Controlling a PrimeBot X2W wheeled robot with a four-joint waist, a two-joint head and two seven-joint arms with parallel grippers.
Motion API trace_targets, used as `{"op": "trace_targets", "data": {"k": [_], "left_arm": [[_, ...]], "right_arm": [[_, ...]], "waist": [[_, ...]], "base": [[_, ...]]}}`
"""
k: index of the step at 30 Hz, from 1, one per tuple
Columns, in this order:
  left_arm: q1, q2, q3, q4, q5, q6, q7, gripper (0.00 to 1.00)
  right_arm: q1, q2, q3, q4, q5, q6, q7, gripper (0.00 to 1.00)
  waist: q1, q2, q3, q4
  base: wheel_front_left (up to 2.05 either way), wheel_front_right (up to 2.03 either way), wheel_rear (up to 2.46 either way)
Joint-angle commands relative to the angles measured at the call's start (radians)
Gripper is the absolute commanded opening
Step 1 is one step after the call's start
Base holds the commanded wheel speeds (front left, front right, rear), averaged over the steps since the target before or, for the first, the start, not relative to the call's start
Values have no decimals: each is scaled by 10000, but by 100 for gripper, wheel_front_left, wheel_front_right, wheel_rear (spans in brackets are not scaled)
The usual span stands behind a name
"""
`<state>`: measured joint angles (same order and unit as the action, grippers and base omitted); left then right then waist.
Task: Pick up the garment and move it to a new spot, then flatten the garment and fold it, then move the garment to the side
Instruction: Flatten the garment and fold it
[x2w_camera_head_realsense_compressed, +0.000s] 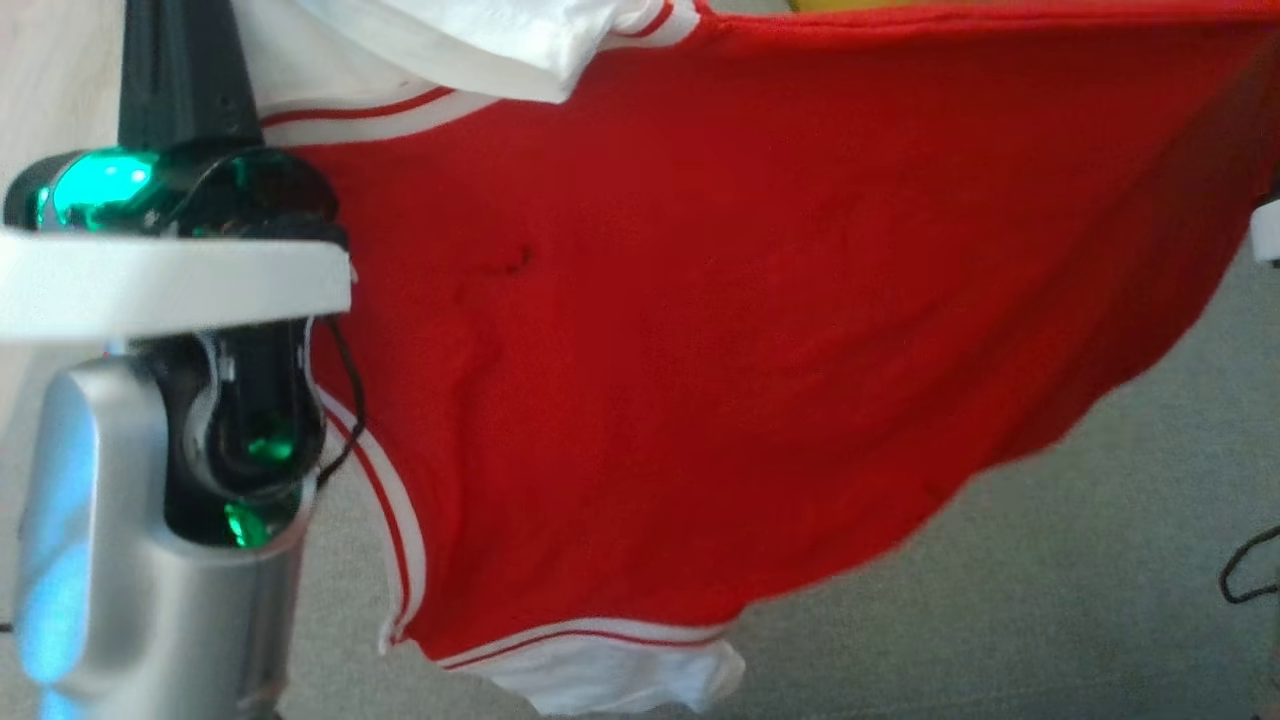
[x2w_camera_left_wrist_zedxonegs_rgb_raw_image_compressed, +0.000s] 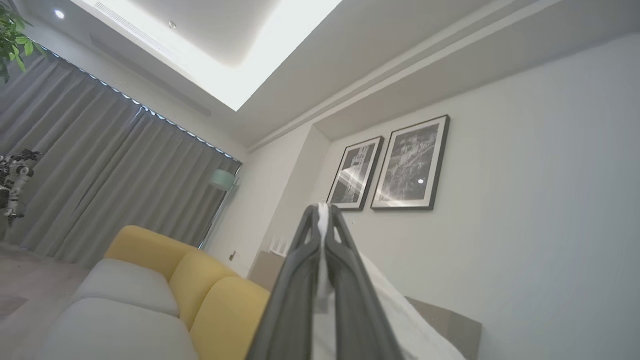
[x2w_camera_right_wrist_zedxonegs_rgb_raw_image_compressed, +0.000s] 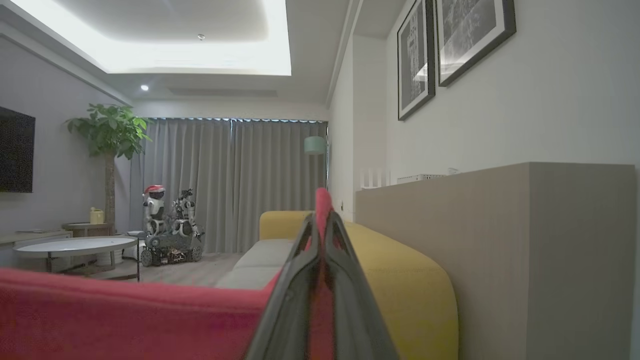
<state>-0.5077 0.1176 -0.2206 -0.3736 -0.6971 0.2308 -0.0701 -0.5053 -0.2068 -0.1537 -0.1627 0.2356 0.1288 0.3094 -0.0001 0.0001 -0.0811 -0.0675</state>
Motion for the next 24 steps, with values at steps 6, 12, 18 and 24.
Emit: {"op": "trace_targets", "data": {"k": [6, 12, 18, 24], "left_arm": [[-1689, 810, 78, 997, 193, -125, 943, 0], [-4427, 1421, -79, 3858, 617, -843, 1335, 0], [-8020, 1288, 175, 7184, 1093, -1295, 44, 0], [-10271, 1005, 522, 9417, 1382, -1520, -1639, 0]], "right_arm": [[-873, 149, 166, 19, -185, 19, 586, 0], [-3365, -83, 794, 1918, -225, 19, 242, 0], [-7400, 368, 534, 5215, -255, 19, -1687, 0], [-10035, 636, 373, 7808, -138, 19, -4567, 0]], "waist": [[1, -1, 829, -38], [1, -1, 2755, -182], [1, -1, 4334, -67], [1, -1, 4926, 180]], "base": [[0, 0, 0], [0, 0, 0], [0, 0, 0], [0, 0, 0]]}}
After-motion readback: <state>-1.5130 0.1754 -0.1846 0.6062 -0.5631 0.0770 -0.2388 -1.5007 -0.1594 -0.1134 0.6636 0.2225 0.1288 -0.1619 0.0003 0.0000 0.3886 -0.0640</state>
